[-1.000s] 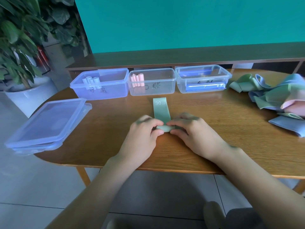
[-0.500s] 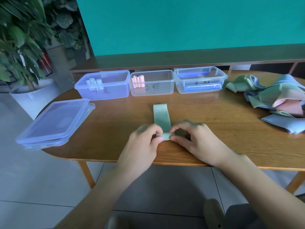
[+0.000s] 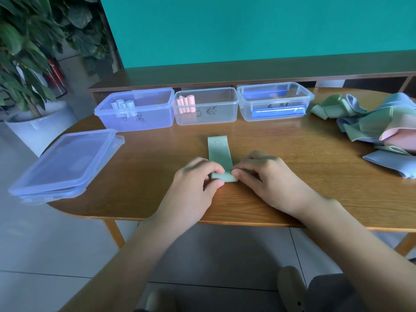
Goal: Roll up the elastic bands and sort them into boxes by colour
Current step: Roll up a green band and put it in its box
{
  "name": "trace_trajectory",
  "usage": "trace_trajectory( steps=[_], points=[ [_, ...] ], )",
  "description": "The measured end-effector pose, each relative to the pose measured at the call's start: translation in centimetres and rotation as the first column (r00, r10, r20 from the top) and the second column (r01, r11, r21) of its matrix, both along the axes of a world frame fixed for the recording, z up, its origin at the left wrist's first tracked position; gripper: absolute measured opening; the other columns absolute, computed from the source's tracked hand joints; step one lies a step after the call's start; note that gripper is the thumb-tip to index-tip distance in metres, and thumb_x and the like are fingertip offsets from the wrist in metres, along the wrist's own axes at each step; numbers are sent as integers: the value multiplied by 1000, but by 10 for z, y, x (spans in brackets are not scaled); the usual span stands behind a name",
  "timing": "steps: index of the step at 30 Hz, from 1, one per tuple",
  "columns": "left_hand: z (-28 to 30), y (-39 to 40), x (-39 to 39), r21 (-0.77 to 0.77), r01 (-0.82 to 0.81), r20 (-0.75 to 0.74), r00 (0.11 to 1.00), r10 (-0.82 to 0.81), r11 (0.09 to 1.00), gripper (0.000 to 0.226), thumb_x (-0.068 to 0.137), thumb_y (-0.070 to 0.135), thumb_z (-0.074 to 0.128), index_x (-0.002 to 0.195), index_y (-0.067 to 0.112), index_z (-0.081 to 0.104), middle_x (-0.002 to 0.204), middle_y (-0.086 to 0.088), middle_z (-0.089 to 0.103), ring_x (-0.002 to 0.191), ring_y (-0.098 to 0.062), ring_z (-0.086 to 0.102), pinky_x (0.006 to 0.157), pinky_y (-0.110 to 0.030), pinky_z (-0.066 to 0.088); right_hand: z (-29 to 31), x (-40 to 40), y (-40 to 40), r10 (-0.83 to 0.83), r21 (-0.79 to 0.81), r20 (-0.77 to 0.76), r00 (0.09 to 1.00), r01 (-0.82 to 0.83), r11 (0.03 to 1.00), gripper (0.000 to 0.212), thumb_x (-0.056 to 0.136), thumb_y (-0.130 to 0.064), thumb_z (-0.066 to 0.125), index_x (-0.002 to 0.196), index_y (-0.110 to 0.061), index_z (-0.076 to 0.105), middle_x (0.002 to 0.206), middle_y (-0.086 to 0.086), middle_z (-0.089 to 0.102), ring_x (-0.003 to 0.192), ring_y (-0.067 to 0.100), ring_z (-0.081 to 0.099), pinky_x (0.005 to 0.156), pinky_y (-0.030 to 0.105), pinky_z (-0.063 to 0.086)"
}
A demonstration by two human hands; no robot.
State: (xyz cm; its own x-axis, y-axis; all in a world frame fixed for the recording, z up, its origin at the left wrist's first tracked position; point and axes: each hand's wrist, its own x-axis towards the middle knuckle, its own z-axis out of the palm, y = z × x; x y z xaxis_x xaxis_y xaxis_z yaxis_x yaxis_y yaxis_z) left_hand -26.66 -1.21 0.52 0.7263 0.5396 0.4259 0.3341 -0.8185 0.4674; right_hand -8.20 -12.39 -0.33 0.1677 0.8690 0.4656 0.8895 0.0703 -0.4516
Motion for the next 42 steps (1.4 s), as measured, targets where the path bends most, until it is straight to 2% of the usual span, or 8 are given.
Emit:
trace_trajectory(
  steps=[4,10,15,21,26,31,36,42],
  points=[
    [-1,5,3,5,6,7,1000,-6,1000,14,92,23,70,106,27,71,101,17,61,88,1,55,73,-1,38,-2,-5,0,-13,88,23,1000,11,996,14,98,-23,65,107,-18,74,104,-9,63,85,-4,54,85,4,37],
    [-3,12,9,22,-24,20,1000,24,999,19,95,27,66,112,23,73,110,11,64,85,-1,55,77,-1,38,-3,-1,4,-6,26,-12,1000,6,1000,23,93,-35,70,113,-25,70,105,-19,57,75,6,58,76,22,49],
    [0,11,10,-23,-17,38,999,18,1000,22,90,27,72,112,30,71,108,22,52,90,13,51,76,2,34,-4,6,12,-10,18,5,1000,10,1000,23,95,-31,70,116,-23,72,106,-15,62,82,-10,52,80,17,42],
    [0,16,14,-19,-15,6,1000,15,1000,21,92,24,71,111,30,69,107,21,58,87,13,51,74,4,32,0,10,15,-14,-3,26,1000,14,1000,27,98,-34,64,120,-21,72,114,-9,62,92,3,55,87,28,51],
    [-2,22,19,-19,-16,17,1000,17,1000,20,93,23,69,112,26,71,110,14,63,80,6,52,76,4,31,-2,4,17,-28,73,39,999,25,997,13,96,-28,67,108,-24,71,109,-11,60,76,4,53,74,40,56],
    [-4,23,22,12,-38,-3,999,38,999,26,96,27,63,122,25,69,119,11,62,90,-2,55,81,-8,38,-3,7,21,-31,62,8,999,30,998,16,93,-29,70,109,-26,71,108,-16,62,73,2,55,76,35,55],
    [-2,25,22,-4,-37,55,998,37,999,21,92,25,70,113,29,70,108,18,60,82,7,54,74,1,35,-6,12,26,-38,48,-25,999,39,998,22,93,-28,72,115,-26,71,107,-17,61,74,5,57,78,29,52],
    [-4,28,28,-6,-63,3,998,63,998,25,94,31,66,119,32,66,117,17,61,91,-4,55,83,-24,48,-10,19,33,-47,67,-56,997,51,996,25,96,-31,68,119,-25,72,113,-13,62,80,-2,55,81,20,47]
  ],
)
